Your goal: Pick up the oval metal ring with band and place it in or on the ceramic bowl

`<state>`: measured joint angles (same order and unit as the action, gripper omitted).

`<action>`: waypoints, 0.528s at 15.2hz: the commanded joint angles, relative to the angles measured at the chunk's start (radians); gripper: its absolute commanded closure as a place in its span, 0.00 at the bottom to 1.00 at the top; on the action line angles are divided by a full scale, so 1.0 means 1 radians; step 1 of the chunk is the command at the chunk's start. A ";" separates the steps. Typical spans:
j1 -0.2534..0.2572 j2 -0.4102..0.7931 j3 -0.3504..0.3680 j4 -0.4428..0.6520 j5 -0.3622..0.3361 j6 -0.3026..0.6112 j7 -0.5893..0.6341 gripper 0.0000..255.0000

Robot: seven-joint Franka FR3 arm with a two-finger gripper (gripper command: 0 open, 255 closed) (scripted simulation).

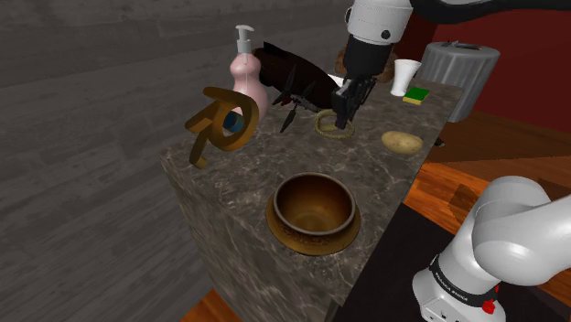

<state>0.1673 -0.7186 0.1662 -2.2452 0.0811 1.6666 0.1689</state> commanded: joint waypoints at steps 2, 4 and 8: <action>-0.002 0.012 -0.004 0.048 -0.003 -0.036 -0.001 1.00; -0.004 0.022 -0.005 0.082 -0.005 -0.061 -0.001 1.00; -0.006 0.038 -0.007 0.138 -0.008 -0.100 0.000 1.00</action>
<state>0.1619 -0.6839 0.1603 -2.1174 0.0736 1.5736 0.1692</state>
